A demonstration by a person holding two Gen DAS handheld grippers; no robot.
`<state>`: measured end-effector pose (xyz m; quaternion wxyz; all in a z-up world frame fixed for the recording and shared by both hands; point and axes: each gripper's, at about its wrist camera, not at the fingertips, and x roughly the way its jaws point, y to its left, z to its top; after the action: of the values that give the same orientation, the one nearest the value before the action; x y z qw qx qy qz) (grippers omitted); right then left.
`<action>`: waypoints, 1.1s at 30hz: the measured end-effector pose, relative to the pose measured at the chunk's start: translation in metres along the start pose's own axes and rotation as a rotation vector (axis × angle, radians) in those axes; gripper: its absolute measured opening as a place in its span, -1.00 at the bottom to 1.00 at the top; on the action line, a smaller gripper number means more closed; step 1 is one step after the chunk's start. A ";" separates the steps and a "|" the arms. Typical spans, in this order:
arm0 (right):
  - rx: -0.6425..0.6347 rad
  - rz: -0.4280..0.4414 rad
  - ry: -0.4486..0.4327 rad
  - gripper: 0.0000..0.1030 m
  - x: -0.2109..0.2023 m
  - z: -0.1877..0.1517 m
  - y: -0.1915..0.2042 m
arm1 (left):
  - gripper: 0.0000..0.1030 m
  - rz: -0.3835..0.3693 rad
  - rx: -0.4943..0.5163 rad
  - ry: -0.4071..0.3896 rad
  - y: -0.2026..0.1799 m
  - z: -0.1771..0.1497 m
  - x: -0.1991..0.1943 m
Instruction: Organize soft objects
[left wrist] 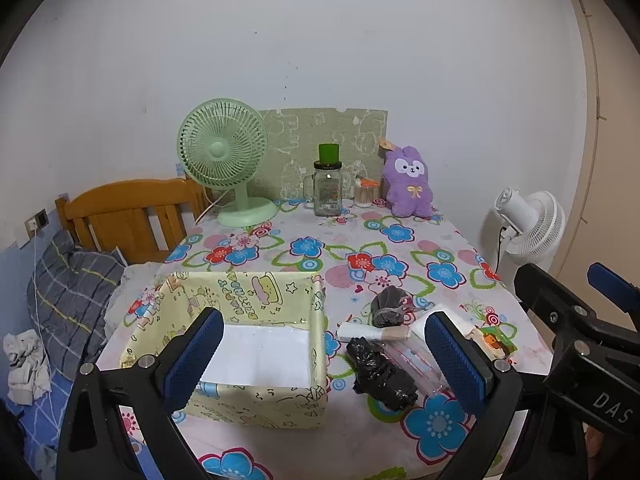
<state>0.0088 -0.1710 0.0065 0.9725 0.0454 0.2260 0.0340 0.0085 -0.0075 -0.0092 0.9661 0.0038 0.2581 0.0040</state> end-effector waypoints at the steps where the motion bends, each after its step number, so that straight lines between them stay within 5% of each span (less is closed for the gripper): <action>1: 0.002 0.002 0.002 1.00 0.000 0.000 0.000 | 0.97 0.000 0.005 -0.002 -0.001 0.000 0.000; 16: 0.023 0.012 0.007 1.00 0.002 -0.002 -0.003 | 0.93 -0.074 -0.010 0.018 -0.006 -0.003 0.001; 33: 0.021 0.008 0.011 1.00 0.002 -0.002 -0.001 | 0.93 -0.050 -0.017 0.011 -0.006 -0.004 -0.004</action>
<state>0.0099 -0.1722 0.0041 0.9706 0.0563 0.2314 0.0356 0.0034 -0.0134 -0.0107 0.9645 -0.0112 0.2633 -0.0181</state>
